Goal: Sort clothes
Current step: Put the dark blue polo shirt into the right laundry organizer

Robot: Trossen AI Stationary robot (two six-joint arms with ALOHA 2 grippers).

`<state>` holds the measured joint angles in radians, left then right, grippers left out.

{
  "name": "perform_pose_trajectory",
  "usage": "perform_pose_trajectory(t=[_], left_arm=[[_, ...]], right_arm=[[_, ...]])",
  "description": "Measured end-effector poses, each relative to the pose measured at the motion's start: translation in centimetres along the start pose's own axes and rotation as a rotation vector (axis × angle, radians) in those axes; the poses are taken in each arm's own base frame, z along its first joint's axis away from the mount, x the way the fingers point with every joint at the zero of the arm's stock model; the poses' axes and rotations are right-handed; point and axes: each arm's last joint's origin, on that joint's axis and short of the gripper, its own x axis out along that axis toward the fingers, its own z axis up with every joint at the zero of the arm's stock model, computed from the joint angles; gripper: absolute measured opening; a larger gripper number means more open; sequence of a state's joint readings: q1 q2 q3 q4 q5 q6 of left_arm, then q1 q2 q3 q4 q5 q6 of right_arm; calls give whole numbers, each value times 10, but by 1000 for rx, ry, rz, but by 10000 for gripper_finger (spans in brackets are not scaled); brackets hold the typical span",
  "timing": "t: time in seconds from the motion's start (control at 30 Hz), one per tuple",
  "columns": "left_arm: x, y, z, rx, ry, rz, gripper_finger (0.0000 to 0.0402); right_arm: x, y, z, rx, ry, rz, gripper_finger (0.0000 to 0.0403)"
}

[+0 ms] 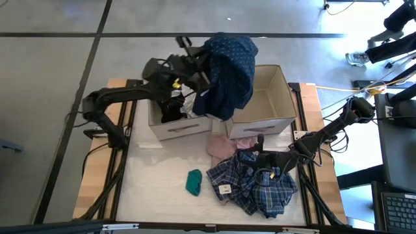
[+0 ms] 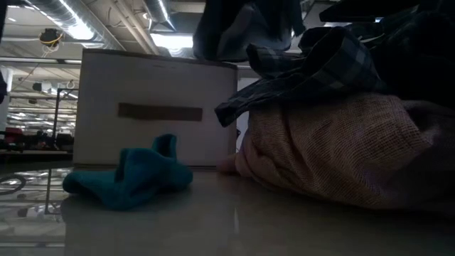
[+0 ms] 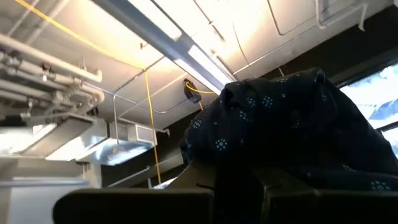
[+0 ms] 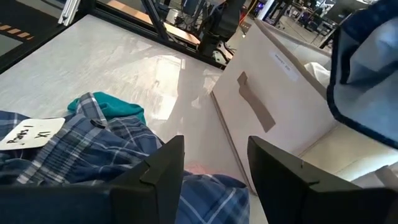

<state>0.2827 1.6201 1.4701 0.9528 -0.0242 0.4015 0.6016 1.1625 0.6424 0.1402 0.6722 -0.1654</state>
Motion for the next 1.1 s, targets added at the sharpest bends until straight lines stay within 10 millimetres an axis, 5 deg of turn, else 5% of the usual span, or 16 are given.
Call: perform_pose_trajectory(t=[0.47,0.7,1.1], left_arm=[[49,-24,-66,-82,5,-48,20],[42,-36,-111,-82,210,-111,20],[18,-40,-159,-71,712,-256,20]], right_arm=[[0,0,0,-2,2,1,179],[0,0,0,-3,3,2,179],[0,0,-1,-5,7,3,179]])
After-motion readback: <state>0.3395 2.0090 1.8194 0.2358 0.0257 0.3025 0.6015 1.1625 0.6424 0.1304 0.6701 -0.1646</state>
